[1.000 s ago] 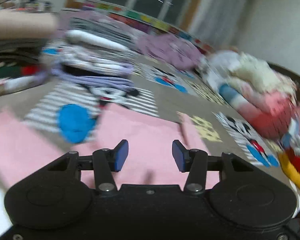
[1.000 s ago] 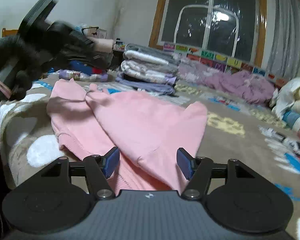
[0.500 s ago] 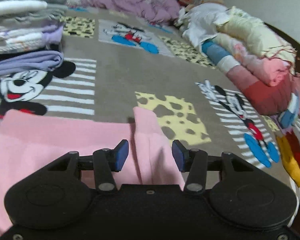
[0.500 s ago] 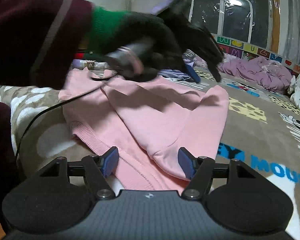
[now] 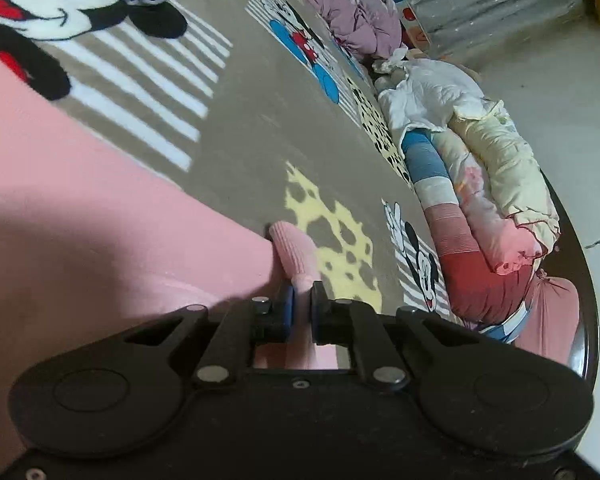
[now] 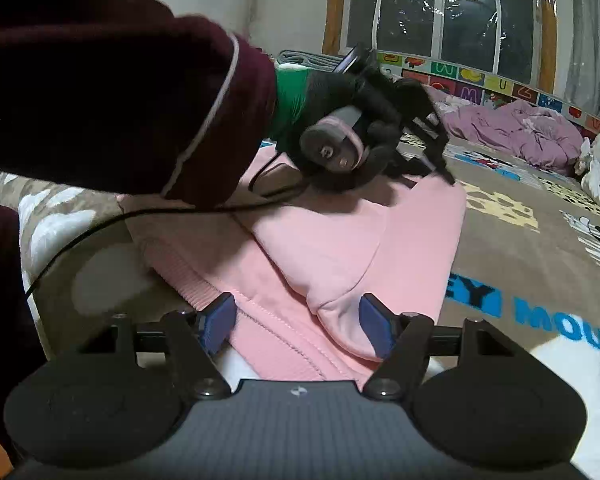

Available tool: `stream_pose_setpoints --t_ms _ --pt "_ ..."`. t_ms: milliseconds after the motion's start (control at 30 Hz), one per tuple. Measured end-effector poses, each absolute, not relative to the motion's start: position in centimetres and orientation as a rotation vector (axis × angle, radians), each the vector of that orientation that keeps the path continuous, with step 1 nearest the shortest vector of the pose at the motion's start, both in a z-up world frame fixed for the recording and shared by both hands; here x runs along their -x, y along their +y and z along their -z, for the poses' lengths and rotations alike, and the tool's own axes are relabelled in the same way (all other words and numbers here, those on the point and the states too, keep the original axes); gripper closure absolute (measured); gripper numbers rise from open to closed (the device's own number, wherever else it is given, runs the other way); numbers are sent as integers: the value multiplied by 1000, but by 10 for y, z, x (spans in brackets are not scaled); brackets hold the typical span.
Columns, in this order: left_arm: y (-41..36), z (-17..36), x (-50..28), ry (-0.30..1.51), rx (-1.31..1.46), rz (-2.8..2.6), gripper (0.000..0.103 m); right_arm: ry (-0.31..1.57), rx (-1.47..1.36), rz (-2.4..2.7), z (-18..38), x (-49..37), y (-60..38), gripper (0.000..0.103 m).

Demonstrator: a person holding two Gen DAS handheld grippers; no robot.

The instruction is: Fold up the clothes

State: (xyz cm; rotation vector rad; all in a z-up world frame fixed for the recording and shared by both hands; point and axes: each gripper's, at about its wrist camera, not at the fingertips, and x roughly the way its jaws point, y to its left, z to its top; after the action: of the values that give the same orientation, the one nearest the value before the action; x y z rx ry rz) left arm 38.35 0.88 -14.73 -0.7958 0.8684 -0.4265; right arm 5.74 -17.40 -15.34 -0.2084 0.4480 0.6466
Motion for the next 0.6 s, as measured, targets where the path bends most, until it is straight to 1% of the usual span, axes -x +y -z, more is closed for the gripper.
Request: stream_pose_setpoints --t_ms 100,133,167,200,300,433,533,600 --pt "6 139 -384 871 733 432 93 445 206 -645 154 -56 -174 34" --pt "3 133 -382 865 694 432 84 442 204 -646 154 -56 -175 34" --pt "1 123 -379 838 619 417 78 441 198 -647 153 -56 -176 33" --pt "-1 113 -376 809 543 401 76 441 198 -648 153 -56 -176 33" --pt "-8 86 -361 708 329 350 76 442 196 -649 154 -57 -178 33" --pt "-35 72 -346 642 117 403 76 441 194 -649 153 -57 -178 33" --pt "-60 84 -350 663 15 451 76 440 192 -650 152 -57 -178 33" --pt "-70 104 -360 718 -42 433 78 441 188 -653 152 -57 -178 33"
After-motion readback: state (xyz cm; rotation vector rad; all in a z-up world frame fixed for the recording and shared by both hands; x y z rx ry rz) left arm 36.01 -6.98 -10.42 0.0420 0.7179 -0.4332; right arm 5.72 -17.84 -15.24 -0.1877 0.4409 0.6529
